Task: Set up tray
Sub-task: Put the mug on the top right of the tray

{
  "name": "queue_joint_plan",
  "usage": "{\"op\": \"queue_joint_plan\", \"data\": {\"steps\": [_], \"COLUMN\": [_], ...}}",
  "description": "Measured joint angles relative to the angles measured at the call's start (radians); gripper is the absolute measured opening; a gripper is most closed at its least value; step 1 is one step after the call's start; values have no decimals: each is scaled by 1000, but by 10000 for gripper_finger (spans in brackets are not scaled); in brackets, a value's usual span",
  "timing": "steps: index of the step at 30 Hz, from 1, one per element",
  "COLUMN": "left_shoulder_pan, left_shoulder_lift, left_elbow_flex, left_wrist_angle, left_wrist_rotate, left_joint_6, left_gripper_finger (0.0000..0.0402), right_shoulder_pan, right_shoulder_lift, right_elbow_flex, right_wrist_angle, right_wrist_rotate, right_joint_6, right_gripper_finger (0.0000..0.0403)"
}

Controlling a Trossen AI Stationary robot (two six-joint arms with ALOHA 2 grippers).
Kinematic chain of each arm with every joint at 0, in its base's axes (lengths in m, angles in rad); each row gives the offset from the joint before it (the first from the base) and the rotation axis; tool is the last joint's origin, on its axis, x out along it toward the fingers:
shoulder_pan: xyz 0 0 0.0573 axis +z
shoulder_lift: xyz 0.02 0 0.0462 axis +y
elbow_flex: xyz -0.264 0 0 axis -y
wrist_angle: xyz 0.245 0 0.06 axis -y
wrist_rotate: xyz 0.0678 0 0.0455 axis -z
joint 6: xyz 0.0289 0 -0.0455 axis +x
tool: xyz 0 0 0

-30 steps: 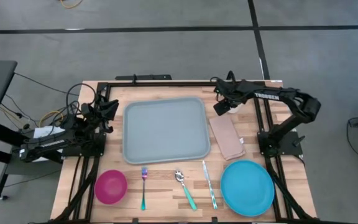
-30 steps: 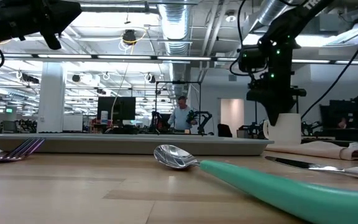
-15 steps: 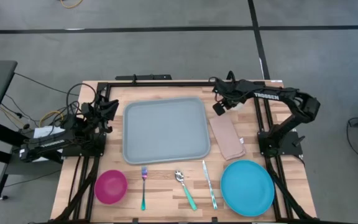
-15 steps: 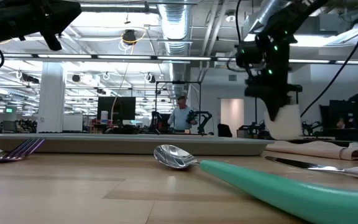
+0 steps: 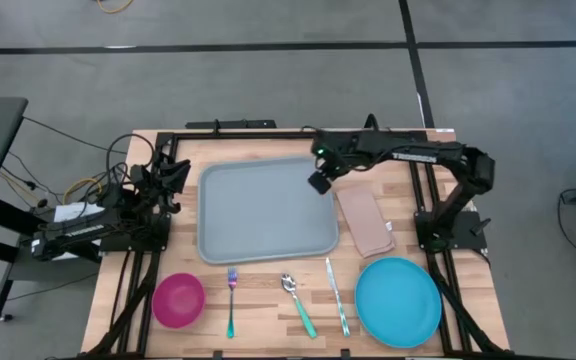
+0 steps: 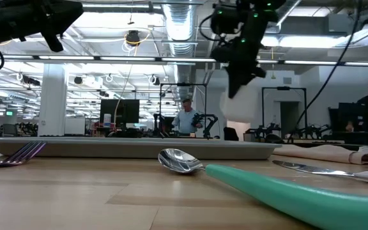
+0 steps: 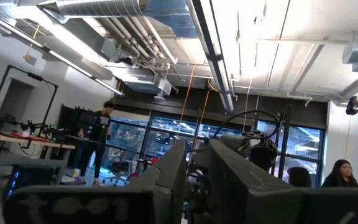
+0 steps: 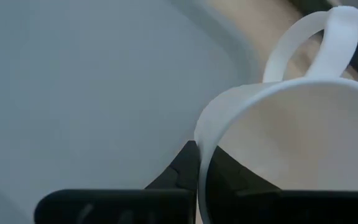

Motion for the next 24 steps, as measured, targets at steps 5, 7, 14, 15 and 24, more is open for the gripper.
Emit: {"op": "queue_joint_plan", "data": {"steps": [5, 7, 14, 15, 24], "left_shoulder_pan": [0, 0, 0, 0, 0], "left_shoulder_lift": [0, 0, 0, 0, 0], "left_elbow_flex": [0, 0, 0, 0, 0], "left_wrist_angle": [5, 5, 5, 5, 5], "left_wrist_rotate": [-1, 0, 2, 2, 1], "left_joint_6": [0, 0, 0, 0, 0], "left_gripper_finger": [57, 57, 57, 57, 57], "right_shoulder_pan": [36, 36, 24, 21, -8], "right_shoulder_lift": [136, 181, 282, 290, 292], "right_elbow_flex": [84, 118, 225, 235, 238], "right_wrist_angle": [-5, -10, -18, -15, -29], "right_wrist_rotate": [-1, -1, -24, -30, -51], "right_joint_6": [-65, -87, -143, -151, -159], "right_gripper_finger": [13, 12, 9, 10, 8]}}
